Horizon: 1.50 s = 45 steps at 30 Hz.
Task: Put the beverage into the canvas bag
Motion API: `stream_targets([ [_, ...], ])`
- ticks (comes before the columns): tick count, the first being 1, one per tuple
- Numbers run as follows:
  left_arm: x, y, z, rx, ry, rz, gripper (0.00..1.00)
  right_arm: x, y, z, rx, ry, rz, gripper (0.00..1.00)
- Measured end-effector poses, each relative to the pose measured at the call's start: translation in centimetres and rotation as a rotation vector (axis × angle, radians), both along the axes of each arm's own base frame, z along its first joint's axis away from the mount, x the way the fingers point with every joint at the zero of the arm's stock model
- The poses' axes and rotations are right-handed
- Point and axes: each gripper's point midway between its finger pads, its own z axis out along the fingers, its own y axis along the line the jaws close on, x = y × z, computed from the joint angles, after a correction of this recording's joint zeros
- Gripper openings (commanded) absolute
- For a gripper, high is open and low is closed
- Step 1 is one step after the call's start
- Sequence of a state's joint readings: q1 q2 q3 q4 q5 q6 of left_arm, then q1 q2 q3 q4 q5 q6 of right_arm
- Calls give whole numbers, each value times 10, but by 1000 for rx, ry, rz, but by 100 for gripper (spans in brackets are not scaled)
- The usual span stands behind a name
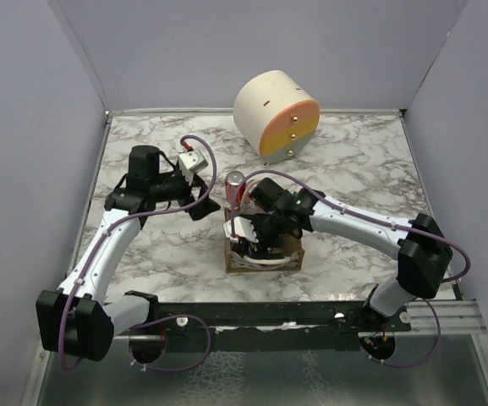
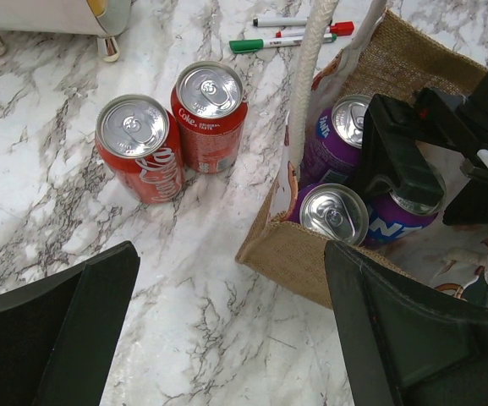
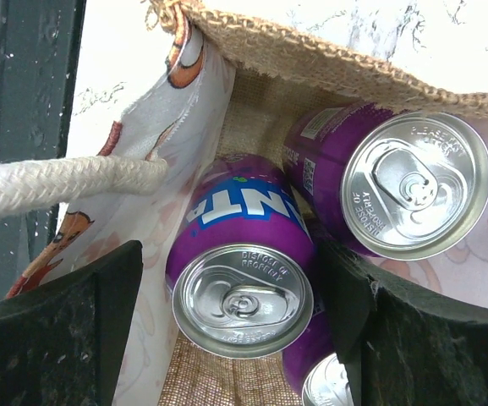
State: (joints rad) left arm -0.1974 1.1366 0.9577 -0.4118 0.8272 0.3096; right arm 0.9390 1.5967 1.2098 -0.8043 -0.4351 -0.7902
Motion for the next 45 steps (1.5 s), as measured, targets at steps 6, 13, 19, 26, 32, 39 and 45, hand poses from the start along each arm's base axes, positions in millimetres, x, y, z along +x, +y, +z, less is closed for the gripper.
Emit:
stream_targets([
  [6,0,0,0,0,-1,0,94,0,1,3,0,4,-6,85],
  [13,0,0,0,0,-1,-1,94,3,6,15,19,-3,-14,86],
  [19,0,0,0,-1,-2,-4,93,3,8,19,25,-1,-18,85],
  [26,-1,-1,1,-3,-3,-7,93,3,8,25,37,-5,-28,84],
  [32,-1,-1,1,-2,-8,-13,93,9,11,38,70,-33,-47,83],
  [39,-1,-1,1,-1,-13,-16,92,21,12,51,100,-49,-81,83],
  [45,3,1,2,-3,-22,0,92,41,4,73,157,-59,-147,83],
])
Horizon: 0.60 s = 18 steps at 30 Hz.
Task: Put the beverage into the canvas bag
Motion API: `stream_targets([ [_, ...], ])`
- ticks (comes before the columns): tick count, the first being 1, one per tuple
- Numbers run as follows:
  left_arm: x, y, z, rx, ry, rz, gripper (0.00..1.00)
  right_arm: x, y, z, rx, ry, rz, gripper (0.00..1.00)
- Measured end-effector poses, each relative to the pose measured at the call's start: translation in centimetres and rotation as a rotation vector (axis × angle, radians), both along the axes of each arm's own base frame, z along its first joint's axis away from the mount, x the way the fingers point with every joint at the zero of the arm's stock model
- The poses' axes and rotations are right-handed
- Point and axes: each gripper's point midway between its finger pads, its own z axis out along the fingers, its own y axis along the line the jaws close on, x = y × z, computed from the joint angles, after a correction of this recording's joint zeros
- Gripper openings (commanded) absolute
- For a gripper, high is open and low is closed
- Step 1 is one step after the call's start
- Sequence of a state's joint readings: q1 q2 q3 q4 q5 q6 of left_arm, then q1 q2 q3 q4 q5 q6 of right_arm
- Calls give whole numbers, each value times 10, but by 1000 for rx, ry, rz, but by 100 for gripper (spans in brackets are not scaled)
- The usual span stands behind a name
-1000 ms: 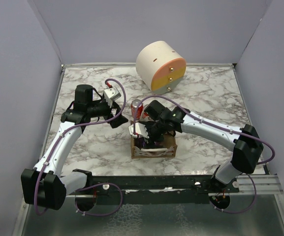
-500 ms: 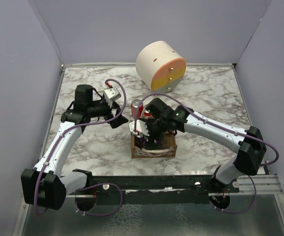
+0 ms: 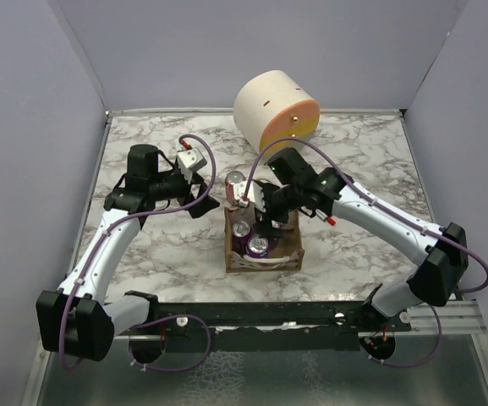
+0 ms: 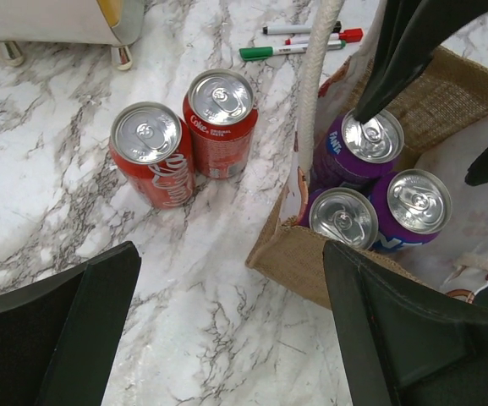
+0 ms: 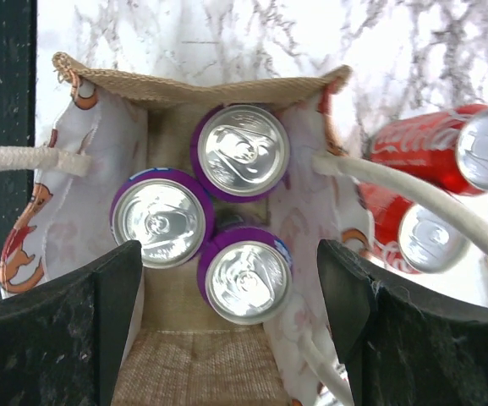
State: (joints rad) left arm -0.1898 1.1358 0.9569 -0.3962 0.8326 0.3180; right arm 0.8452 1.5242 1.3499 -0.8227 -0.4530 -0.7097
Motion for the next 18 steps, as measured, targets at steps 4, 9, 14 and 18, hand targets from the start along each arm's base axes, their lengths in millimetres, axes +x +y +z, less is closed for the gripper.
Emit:
stream_targets([
  [4,9,2,3,-1,-12,44,92,11,-9,24,58,-23,-44,83],
  [9,29,7,-4,18,-10,113,93,20,-20,62,149,-51,-90,83],
  [14,54,9,-18,67,13,156,94,28,-40,93,231,-63,-146,83],
  [18,74,8,-22,102,-5,158,96,42,-70,115,292,-78,-238,83],
])
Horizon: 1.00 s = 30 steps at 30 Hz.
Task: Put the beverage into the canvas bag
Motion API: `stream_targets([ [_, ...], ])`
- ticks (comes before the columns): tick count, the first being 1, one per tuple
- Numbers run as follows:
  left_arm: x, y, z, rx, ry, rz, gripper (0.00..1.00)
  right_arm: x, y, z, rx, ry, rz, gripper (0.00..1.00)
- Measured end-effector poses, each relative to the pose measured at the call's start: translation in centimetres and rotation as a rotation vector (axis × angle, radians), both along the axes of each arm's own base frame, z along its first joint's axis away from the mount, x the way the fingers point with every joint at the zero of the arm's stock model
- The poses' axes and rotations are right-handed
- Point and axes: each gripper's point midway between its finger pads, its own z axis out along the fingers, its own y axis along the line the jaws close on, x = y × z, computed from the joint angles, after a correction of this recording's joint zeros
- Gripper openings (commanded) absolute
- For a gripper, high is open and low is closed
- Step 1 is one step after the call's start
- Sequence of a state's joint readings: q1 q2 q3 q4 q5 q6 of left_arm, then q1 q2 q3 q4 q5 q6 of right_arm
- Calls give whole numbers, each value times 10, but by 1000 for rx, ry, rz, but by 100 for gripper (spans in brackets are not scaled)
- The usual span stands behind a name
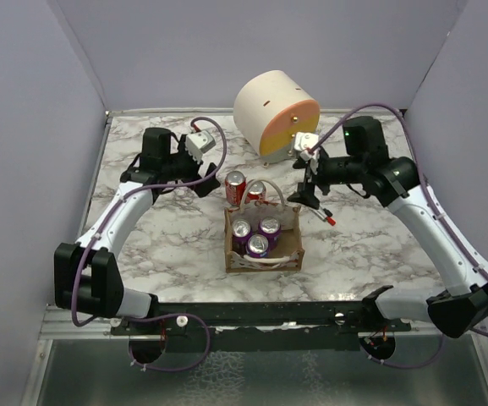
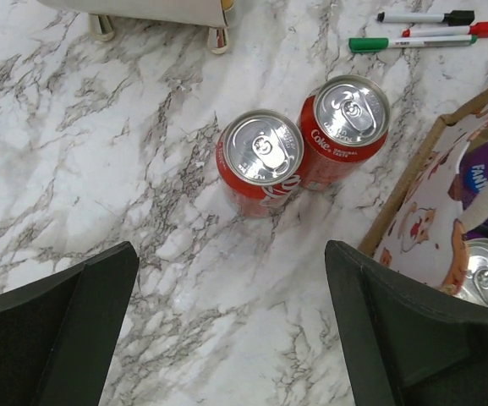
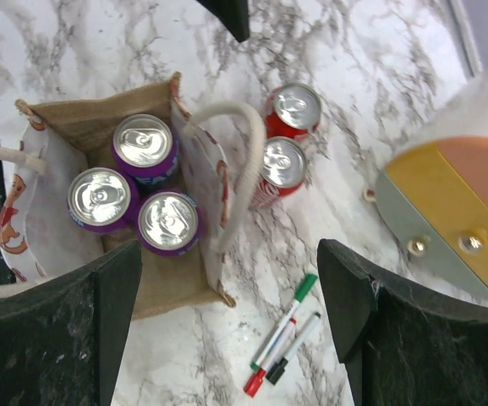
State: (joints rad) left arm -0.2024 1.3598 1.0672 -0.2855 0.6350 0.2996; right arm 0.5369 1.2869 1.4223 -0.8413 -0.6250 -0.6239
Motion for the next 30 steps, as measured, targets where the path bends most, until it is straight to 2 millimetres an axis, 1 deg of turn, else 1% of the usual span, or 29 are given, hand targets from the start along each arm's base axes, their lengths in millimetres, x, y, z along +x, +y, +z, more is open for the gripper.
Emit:
stream_targets([
  [4,13,-5,-11,68,-19,-56,97,12,-29,18,55,-11,-87,84],
  [7,20,-6,-22,129,-33,-114,97,19,-50,25,91,-9,-142,84],
  [10,22,-6,-38,193,-39,-191,97,23,-66,26,123,11,-181,84],
  [14,21,-8,-60,254,-34,-284,97,30,-83,19,147,50,-227,84],
  [18,25,-16,-79,285,-25,-363,97,32,-90,19,170,69,-237,84],
  [23,33,-29,-101,285,-3,-419,97,37,-93,15,187,97,-237,84],
  [26,36,-38,-109,278,4,-448,96,42,-97,11,189,115,-247,84],
  [30,43,-52,-109,260,-14,-473,92,43,-99,7,194,130,-250,84],
])
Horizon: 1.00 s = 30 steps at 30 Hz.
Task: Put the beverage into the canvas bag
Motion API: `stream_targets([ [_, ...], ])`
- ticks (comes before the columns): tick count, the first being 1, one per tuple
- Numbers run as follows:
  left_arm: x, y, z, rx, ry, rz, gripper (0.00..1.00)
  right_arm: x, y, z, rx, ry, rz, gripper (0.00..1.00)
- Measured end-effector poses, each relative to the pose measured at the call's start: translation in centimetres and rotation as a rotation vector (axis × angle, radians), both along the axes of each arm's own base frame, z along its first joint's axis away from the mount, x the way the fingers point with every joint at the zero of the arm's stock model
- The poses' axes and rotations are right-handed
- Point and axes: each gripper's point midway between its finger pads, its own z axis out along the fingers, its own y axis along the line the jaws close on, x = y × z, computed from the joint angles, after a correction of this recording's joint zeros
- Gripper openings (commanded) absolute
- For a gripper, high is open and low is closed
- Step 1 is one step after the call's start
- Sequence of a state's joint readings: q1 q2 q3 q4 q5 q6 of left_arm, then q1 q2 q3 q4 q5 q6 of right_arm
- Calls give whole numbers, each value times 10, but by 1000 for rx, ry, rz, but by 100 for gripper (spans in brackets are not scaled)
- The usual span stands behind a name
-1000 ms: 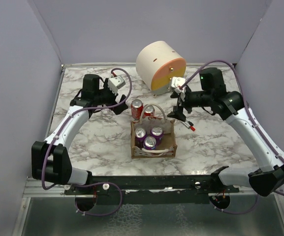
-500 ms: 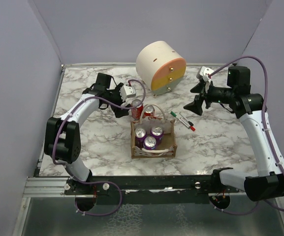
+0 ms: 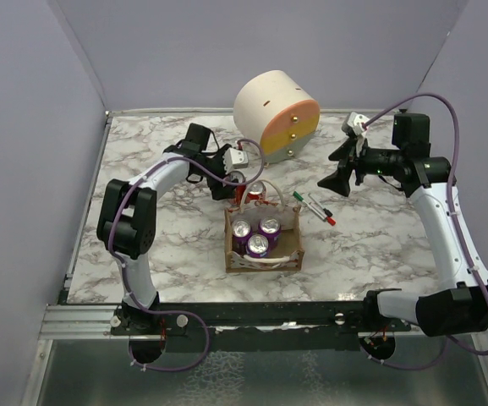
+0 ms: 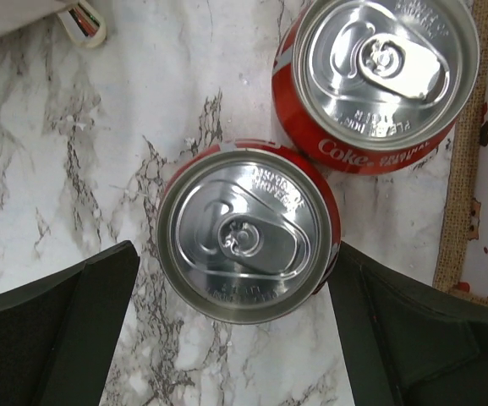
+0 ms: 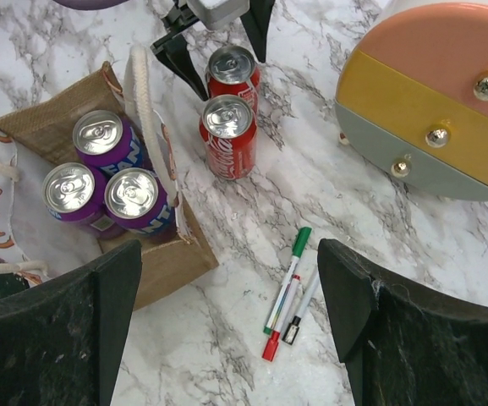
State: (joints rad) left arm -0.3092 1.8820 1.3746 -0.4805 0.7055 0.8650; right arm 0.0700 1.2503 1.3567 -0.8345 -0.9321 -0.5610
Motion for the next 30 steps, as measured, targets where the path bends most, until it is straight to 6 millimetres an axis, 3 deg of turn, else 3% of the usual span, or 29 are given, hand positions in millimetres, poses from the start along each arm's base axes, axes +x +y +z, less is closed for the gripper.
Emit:
stream_targets([
  [15,-1,-17,15,-78,20,-37,69,1,1,-11,5,23,6,84],
  [25,-2,-22,19,-95,23,-46,85,0,0,-16,7,35,4,84],
  [30,1,-27,22,-109,13,-38,79,-1,-2,-16,10,39,-1,84],
])
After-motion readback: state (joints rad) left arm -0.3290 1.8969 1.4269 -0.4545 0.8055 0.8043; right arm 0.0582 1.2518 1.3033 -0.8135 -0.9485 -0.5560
